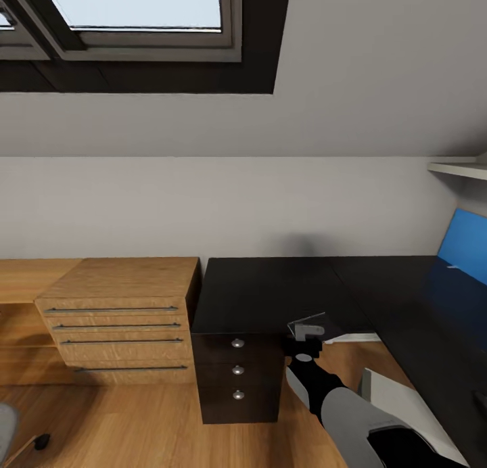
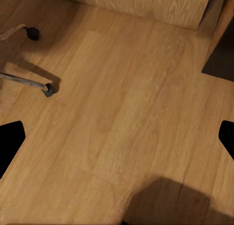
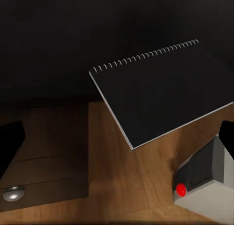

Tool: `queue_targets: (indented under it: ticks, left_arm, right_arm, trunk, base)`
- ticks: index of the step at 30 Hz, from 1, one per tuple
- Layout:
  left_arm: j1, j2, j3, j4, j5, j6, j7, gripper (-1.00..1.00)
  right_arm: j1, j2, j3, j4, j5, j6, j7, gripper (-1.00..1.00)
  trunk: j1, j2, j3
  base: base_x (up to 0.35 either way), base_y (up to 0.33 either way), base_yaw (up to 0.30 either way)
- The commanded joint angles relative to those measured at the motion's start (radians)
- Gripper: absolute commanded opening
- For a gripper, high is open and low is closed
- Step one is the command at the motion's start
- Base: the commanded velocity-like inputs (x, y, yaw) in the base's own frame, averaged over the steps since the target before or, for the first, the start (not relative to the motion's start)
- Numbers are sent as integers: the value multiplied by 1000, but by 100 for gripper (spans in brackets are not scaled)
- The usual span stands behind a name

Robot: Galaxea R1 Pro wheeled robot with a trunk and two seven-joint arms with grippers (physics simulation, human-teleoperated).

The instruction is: In the bedroom, organize the workspace by keeping the computer under the desk, ensuring the monitor is on the desk, placing the keyboard on the desk next to the monitor, placing the mouse on the desk next to the keyboard, moving the folder from the swivel chair onto the desk next to the mouse, stacking the notebook on top of the folder with the pen on top of the notebook, and positioning the swivel chair next to the desk.

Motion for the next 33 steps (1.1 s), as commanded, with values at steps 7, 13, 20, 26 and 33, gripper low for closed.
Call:
queue_targets:
  ticks: [7,13,20,26,33]
  left_arm:
    - [0,0,-6,56,10,-102,5,100]
    - [0,0,-6,61,11,-110,4,100]
    - [0,0,-6,63,12,-112,3,100]
    - [0,1,-7,71,13,-114,3,100]
    - [0,0,-10,92,12,-114,3,100]
  right_arm:
    - [5,0,6,1,2,-4,-6,100]
    - [6,0,6,1,2,-5,-5,100]
    - [6,0,6,1,2,-5,-3,100]
    - [7,0,6,1,2,-5,-3,100]
    - [9,0,6,1,4,-5,-3,100]
  trunk:
    - [0,-1,-4]
    - [0,-1,-8]
    - [0,-1,-9]
    - [0,-1,-10]
    - [0,-1,-10]
  base:
    - [0,0,-26]
    - [0,0,-76]
    - [0,0,-24]
    - [0,0,117]
    - [0,0,246]
